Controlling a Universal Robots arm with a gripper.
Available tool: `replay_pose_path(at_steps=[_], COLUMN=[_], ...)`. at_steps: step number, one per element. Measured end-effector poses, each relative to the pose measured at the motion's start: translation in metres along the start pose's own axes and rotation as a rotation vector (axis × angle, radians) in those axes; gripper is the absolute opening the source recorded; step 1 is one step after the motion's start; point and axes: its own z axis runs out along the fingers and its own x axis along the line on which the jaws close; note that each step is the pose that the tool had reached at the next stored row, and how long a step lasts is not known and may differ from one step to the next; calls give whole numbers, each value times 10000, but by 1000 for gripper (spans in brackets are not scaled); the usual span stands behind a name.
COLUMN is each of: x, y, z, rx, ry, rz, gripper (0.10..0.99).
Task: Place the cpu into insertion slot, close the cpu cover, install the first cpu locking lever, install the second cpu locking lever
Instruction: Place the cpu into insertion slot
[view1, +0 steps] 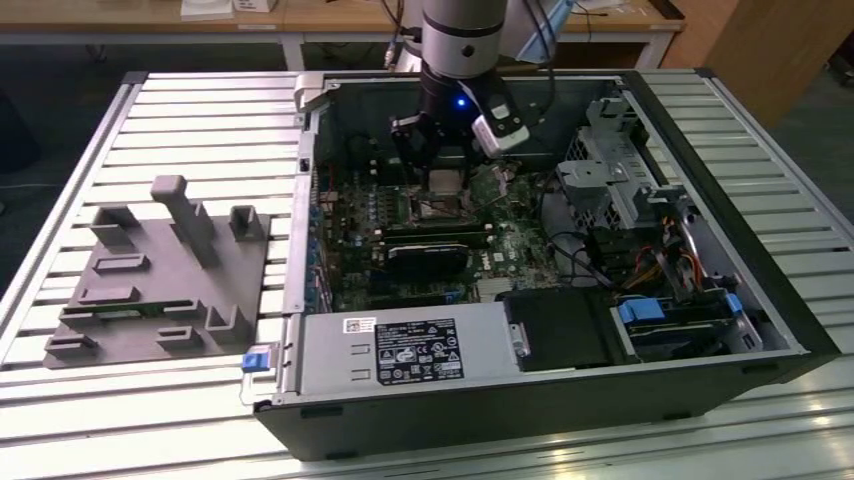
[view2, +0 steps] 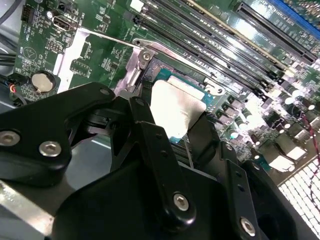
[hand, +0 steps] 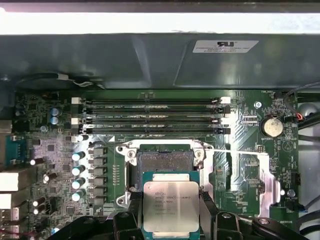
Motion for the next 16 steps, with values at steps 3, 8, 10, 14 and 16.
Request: replay_pose_path(at_steps=[3, 8, 10, 14, 16], x=[-3, -3, -3, -3, -3], y=[4, 5, 5, 5, 4], z=[8, 11, 14, 22, 25], rx=[10, 11, 11, 14, 15], ry=[1, -2, -11, -29, -39], rz=[1, 108, 434, 1167, 1569], gripper=[537, 537, 537, 537, 537])
